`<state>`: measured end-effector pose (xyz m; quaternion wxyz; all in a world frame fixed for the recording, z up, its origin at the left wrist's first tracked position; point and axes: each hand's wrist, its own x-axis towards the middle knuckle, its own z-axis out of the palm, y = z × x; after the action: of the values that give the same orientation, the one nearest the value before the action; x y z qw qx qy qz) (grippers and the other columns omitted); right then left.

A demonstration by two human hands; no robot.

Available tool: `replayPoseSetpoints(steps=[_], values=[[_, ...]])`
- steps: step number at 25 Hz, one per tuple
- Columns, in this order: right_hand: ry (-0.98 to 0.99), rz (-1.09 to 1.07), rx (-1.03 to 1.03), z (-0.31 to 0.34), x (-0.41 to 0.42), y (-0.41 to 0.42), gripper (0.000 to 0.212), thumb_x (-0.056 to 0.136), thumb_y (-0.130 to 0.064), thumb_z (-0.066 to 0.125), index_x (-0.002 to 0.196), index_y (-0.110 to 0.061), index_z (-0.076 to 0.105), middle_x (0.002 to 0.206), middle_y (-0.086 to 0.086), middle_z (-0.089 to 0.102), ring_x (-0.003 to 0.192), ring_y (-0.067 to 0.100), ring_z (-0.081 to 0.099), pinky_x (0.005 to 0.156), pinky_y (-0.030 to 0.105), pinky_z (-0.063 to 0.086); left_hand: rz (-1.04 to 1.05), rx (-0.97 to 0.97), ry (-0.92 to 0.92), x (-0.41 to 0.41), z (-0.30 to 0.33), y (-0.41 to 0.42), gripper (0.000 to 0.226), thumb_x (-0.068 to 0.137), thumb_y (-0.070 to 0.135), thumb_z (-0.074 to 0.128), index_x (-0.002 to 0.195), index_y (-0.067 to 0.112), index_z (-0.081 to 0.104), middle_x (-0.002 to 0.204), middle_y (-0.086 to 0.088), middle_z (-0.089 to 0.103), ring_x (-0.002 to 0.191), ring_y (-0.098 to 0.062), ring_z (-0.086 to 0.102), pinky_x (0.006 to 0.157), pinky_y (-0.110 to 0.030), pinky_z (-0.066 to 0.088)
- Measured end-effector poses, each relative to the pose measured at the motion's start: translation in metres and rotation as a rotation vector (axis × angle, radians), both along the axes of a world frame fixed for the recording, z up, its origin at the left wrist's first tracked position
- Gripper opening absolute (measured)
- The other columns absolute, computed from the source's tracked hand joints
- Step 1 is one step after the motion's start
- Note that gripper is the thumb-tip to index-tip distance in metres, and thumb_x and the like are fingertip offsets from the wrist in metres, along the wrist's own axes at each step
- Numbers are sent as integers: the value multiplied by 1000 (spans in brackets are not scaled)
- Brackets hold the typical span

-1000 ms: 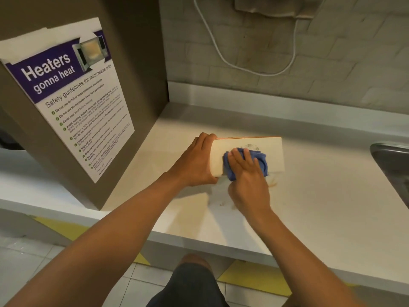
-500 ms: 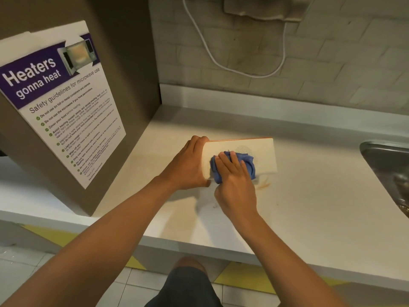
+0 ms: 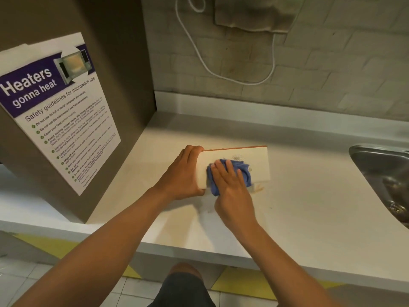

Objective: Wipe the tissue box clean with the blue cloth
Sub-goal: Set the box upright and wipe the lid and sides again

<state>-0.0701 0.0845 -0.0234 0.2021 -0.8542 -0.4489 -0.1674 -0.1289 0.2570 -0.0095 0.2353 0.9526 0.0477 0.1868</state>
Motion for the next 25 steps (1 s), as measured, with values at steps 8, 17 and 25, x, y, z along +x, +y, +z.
replayPoseSetpoints(steps=[8, 17, 25], values=[[112, -251, 188, 49, 38, 8, 44, 69, 3, 50, 112, -3, 58, 122, 13, 55, 118, 37, 46, 92, 44, 41, 18, -17, 4, 2, 1, 0, 109, 52, 35, 93, 142, 19, 32, 134, 3, 36, 117, -20, 44, 88, -39, 52], [139, -279, 112, 22, 20, -7, 57, 74, 4, 52, 131, -6, 52, 136, 11, 51, 132, 35, 39, 105, 51, 35, 13, -10, 25, 2, 4, 1, 109, 54, 37, 95, 141, 21, 30, 132, 4, 34, 116, -19, 45, 84, -43, 56], [76, -118, 125, 9, 10, -19, 69, 67, 15, 52, 133, -5, 53, 140, 13, 49, 137, 37, 33, 110, 50, 30, 10, -28, 24, 3, 3, 2, 109, 55, 39, 95, 141, 22, 31, 134, 4, 36, 116, -20, 48, 85, -41, 56]])
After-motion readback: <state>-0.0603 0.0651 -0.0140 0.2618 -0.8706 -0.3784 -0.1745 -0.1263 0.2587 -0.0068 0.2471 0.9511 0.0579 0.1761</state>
